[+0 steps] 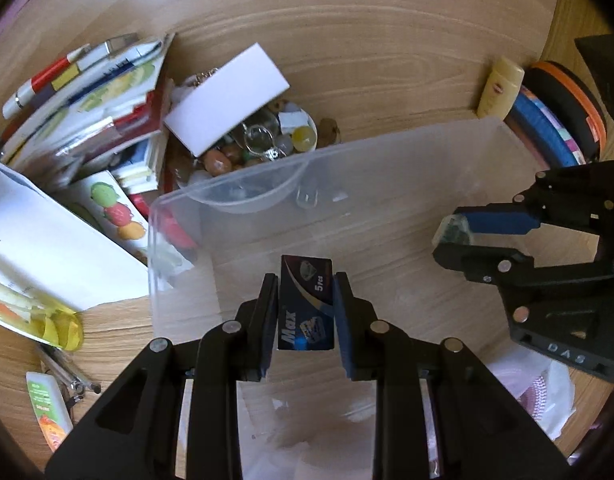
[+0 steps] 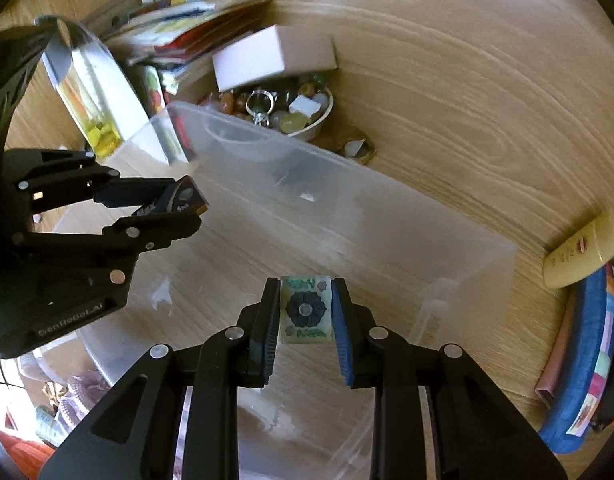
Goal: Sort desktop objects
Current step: 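Carry the staple box and green card over the clear bin with both grippers, then open both grippers to drop the staple box and card into the bin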
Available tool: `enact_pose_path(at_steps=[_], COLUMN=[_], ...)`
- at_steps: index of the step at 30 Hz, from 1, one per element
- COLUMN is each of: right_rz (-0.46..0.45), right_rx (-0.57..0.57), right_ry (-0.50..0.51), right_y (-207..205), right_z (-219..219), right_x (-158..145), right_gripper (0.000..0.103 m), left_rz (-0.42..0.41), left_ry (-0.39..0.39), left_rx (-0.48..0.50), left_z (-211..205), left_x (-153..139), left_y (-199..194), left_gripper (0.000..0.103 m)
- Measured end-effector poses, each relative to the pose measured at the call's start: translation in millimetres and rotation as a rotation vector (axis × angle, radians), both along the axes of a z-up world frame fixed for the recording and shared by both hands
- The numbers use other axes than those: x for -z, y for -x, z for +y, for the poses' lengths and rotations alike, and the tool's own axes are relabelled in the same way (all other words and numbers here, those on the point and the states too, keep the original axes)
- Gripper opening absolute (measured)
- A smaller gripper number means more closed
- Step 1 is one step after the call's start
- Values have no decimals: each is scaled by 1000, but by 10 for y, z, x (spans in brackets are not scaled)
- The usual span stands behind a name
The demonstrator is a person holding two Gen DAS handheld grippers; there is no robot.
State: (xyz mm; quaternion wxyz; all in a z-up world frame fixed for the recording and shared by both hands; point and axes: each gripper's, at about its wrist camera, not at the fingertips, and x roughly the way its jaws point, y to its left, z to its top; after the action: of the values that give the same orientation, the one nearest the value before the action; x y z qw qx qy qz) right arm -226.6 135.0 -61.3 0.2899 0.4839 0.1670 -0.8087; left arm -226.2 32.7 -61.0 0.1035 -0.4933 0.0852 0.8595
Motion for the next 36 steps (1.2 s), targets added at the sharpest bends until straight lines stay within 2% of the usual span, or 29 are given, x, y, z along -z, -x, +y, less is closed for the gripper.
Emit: enact_pose_path(at_steps=[8,14,16,18,23,26,31,33,36], right_rz=[-25,-3,6,26,105,149,234,267,310], right_rx=[-12,0,5,17,39,52,83,89,104], right_ry=[-26,-31,-36,-37,-35,-33,-29,-24,4], right_y=[-5,-13,-22,-31,-137,-211,-385,-490,-630], right_z=[-74,-54,-39,-38,59,120,154,182,260], right_x=[71,32,12,-28,-203,-305,-511,-623,-813], right_gripper=[22,24,38,49,56,63,78,80,84], left_rz=[-48,-36,-27,-12,23,48,112,133,182], left_ry=[-12,10,14,15,18,21,1,-10,-39], left_rx=[3,12,14,7,-3,-14,-30,-37,-51], left_z=[-53,-39,-37,-48,-75,-57,-210,-189,-273], left_x=[44,18,-7,-43,-178,-304,-498,-578,-803], left_y=[11,-44,-71,-98,-198,-246,-476,-483,-628], left_gripper=[26,27,33,48,52,61,68,76,77])
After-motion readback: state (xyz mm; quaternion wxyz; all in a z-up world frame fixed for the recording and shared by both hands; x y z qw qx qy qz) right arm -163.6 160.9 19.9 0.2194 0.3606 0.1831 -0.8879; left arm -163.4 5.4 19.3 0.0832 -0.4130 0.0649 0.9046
